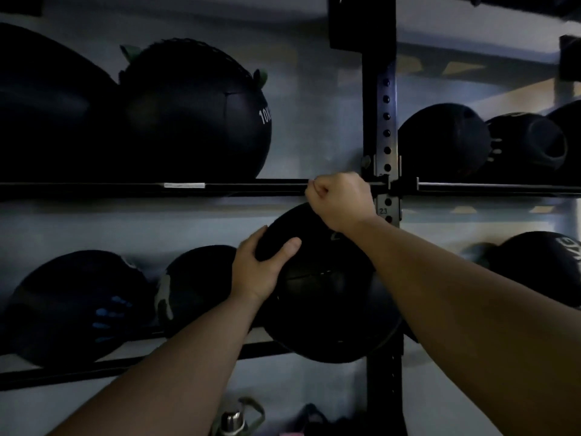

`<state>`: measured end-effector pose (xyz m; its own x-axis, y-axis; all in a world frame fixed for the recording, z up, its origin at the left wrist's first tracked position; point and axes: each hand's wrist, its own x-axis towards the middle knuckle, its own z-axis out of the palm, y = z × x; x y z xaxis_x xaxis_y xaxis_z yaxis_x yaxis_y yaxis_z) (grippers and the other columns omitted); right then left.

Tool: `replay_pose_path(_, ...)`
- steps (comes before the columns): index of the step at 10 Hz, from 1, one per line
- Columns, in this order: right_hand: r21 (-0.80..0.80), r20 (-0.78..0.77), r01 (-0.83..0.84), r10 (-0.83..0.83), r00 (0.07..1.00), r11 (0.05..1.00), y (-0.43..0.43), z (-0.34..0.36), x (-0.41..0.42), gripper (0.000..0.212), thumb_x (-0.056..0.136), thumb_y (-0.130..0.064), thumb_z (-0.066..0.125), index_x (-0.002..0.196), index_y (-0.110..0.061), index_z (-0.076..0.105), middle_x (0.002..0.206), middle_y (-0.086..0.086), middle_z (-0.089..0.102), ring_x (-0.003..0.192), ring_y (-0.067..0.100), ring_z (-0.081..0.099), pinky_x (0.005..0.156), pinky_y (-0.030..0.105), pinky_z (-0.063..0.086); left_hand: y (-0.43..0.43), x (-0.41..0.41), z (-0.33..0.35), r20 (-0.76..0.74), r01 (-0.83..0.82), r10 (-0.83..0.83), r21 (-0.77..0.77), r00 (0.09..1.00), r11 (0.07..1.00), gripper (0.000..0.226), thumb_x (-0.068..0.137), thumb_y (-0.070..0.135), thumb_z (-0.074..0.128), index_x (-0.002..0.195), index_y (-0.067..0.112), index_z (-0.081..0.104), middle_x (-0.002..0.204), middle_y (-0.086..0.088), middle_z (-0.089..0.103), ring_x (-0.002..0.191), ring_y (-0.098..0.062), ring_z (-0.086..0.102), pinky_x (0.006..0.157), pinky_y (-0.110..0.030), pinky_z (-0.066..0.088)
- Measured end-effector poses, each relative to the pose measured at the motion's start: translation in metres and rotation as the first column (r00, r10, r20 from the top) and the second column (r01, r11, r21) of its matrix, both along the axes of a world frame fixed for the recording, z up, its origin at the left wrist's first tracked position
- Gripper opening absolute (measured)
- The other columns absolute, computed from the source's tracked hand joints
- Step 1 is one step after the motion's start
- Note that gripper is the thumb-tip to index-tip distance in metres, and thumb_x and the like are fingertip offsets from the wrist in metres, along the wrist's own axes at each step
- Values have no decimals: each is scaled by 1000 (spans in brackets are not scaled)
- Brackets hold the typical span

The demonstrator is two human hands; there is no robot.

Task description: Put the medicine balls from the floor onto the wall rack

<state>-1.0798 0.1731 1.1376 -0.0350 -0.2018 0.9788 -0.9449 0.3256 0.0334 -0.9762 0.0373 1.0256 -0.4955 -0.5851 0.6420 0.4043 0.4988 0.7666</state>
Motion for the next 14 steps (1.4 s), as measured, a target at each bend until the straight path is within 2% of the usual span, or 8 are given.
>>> replay_pose_path(2,-74,-8,-89,88,996,993,-46,-16,-90,51,92,-28,58,51,-11,35,42,0,39,38,21,40,41,28,37,-42,-64,-7,-11,-161,161,-64,987,985,103,52,82,75,142,35,59,137,10,51,123,-7,52,99,-21,41)
replay_pose_path(5,16,249,82,-83,965,997,-40,-43,-176,51,95,-42,52,56,-12,38,49,-1,45,48,22,48,47,31,42,-57,-130,1,93,-167,188,-197,978,966,88,53,88,70,124,35,71,121,15,58,100,9,56,82,-8,43)
replay_pose_path(6,190,221,212,-252,942,959,-43,-37,-171,31,92,-55,49,82,-26,53,88,2,61,88,29,58,77,43,48,-67,-133,12,218,-321,351,-162,911,933,79,57,96,63,107,36,76,112,14,68,87,-3,64,67,-21,51)
replay_pose_path(7,182,151,278,-306,940,943,-42,-49,-165,43,87,-65,45,109,-29,56,111,3,58,106,31,51,91,52,43,-63,-133,14,276,-325,360,-163,891,931,75,63,94,60,106,35,76,111,11,75,88,-8,70,72,-27,58)
replay_pose_path(8,235,84,270,-297,951,934,-44,-73,-156,53,85,-68,40,120,-32,56,117,1,58,110,29,49,90,48,40,-49,-137,-7,318,-171,362,-499,876,850,104,63,100,49,145,37,55,154,5,53,140,-20,51,113,-44,47)
replay_pose_path(9,294,118,276,-321,940,915,-46,-81,-154,53,85,-67,38,119,-32,56,118,2,59,109,29,50,89,47,39,-40,-137,-22,378,-102,446,-660,811,744,126,57,105,46,162,38,26,173,6,22,159,-25,19,126,-53,27)
replay_pose_path(10,315,148,269,-328,933,910,-49,-90,-151,52,87,-66,38,119,-31,57,117,3,61,109,30,51,88,47,40,-36,-136,-27,397,-111,451,-640,799,760,131,57,100,55,164,39,13,177,8,9,162,-26,7,127,-60,19)
replay_pose_path(14,294,210,181,-248,946,939,2,-105,-115,50,90,-64,36,124,-31,56,123,1,61,113,27,50,91,45,39,-2,-59,-20,264,-224,462,-610,847,760,111,66,101,45,157,38,37,159,11,41,148,-18,35,115,-43,40)
